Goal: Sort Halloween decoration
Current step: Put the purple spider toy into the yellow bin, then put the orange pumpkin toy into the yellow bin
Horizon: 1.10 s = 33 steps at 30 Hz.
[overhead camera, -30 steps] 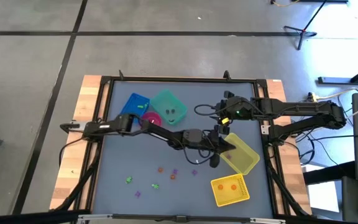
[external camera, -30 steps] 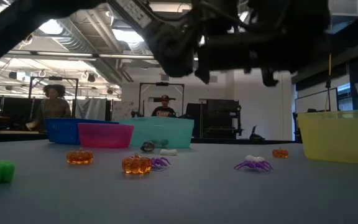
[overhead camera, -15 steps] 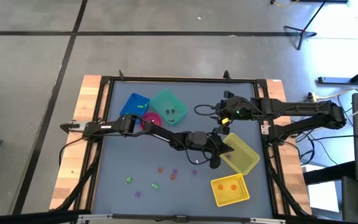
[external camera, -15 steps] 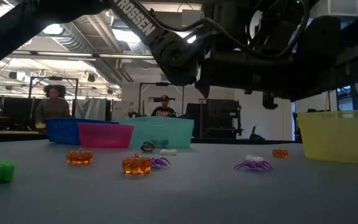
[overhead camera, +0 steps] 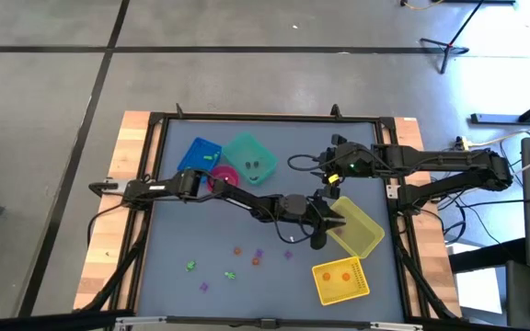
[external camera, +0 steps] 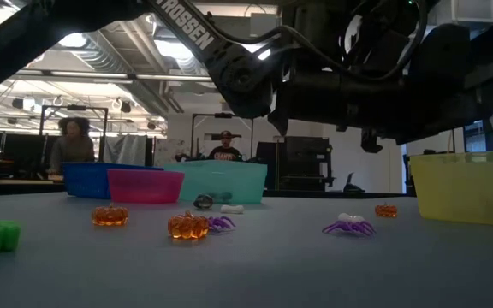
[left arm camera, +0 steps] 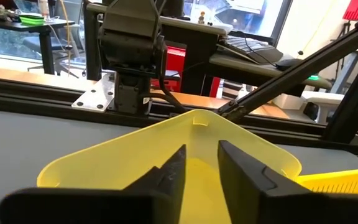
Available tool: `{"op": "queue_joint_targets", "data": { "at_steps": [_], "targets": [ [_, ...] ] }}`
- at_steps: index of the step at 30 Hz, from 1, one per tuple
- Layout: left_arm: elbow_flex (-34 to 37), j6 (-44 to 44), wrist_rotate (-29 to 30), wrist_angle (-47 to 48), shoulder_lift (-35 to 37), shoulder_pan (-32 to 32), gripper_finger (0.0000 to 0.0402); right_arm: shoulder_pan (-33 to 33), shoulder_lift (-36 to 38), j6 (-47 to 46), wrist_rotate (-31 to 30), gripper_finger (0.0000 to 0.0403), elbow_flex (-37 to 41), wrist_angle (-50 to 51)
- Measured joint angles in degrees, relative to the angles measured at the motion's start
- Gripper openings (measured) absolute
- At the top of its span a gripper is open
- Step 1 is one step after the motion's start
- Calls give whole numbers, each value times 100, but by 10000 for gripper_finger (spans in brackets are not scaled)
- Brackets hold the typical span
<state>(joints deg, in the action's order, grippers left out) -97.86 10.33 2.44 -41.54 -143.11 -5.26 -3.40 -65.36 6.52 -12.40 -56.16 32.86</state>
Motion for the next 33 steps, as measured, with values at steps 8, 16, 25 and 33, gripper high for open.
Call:
{"op": "queue_joint_targets", "data": {
  "at_steps": [8,16,25,33],
  "targets": [
    [0,1,-3,-2,1,0,126,0,0,0,2,179,0,0],
    [-1,0,-533,501,440,109,127,0,0,0,2,179,-2,36],
    [-2,-597,-874,3007,1274,297,128,0,-2,-1,3,179,-2,32],
    [535,-935,-187,4239,2218,172,128,0,-2,-2,0,179,-2,59]
  ]
}}
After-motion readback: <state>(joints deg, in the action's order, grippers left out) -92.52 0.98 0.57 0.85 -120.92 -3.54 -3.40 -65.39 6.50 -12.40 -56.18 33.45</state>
